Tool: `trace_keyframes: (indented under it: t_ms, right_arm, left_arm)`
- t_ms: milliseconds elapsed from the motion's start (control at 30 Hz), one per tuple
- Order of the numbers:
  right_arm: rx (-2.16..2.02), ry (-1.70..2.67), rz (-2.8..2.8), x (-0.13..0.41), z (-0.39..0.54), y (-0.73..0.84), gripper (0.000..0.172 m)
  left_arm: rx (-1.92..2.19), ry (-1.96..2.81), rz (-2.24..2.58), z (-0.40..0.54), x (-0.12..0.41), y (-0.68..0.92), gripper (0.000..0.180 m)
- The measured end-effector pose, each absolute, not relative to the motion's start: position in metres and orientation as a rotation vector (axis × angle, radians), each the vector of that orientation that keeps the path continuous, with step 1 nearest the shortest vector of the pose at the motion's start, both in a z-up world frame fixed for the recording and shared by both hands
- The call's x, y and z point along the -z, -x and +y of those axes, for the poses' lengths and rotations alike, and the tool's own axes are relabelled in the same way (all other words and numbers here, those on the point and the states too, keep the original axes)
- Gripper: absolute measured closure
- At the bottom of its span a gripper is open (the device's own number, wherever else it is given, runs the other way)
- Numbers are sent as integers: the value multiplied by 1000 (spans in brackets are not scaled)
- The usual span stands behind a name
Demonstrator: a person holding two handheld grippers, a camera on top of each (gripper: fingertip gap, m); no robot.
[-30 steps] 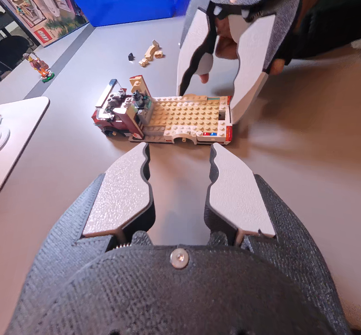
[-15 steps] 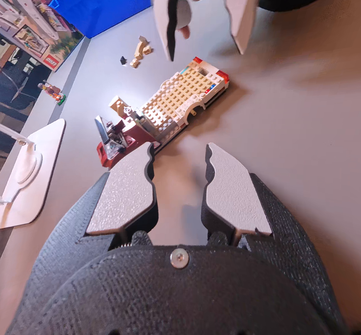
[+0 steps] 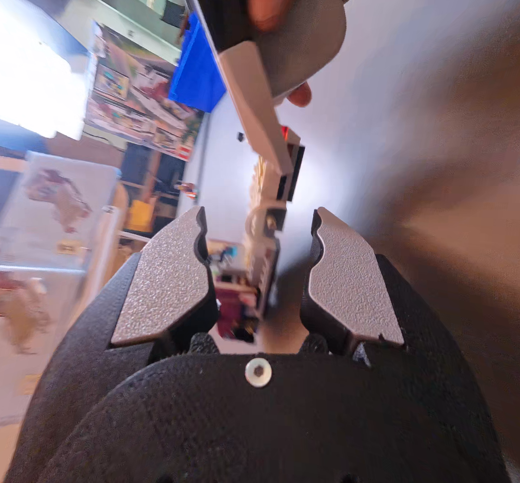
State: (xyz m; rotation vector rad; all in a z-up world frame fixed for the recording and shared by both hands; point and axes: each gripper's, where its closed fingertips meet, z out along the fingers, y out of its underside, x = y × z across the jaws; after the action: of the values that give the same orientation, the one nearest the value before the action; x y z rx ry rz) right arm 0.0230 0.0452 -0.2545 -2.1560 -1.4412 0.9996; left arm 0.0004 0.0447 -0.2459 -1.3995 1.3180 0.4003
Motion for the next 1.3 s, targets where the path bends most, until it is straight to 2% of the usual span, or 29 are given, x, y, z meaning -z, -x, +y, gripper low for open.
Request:
trace_keyframes:
  t_ms: [67, 133, 200, 267, 467, 733, 1300]
  right_arm:
    - [-1110, 2186, -1442, 244, 33, -16, 96]
    - [-1185, 2143, -1441, 233, 23, -10, 100]
    - [-1272, 1950, -1480, 213, 16, -8, 107]
    - [-1268, 1688, -1597, 194, 8, -17, 103]
    - [-808, 1116, -1766, 175, 3, -33, 132]
    - [-870, 1049, -1905, 174, -12, -20, 153]
    - [-763, 925, -1842, 188, -25, -15, 156]
  left_arm:
    - [-539, 1341, 1357, 52, 241, -4, 124]
    - [-523, 1312, 1441, 44, 249, -9, 152]
    - [-418, 1319, 1409, 33, 243, -8, 153]
    - [-318, 1325, 1382, 23, 234, -3, 154]
    - [100, 1391, 1251, 6, 203, 1, 154]
    - [224, 1357, 1290, -10, 200, -7, 154]
    - [299, 1339, 1265, -21, 196, -13, 155]
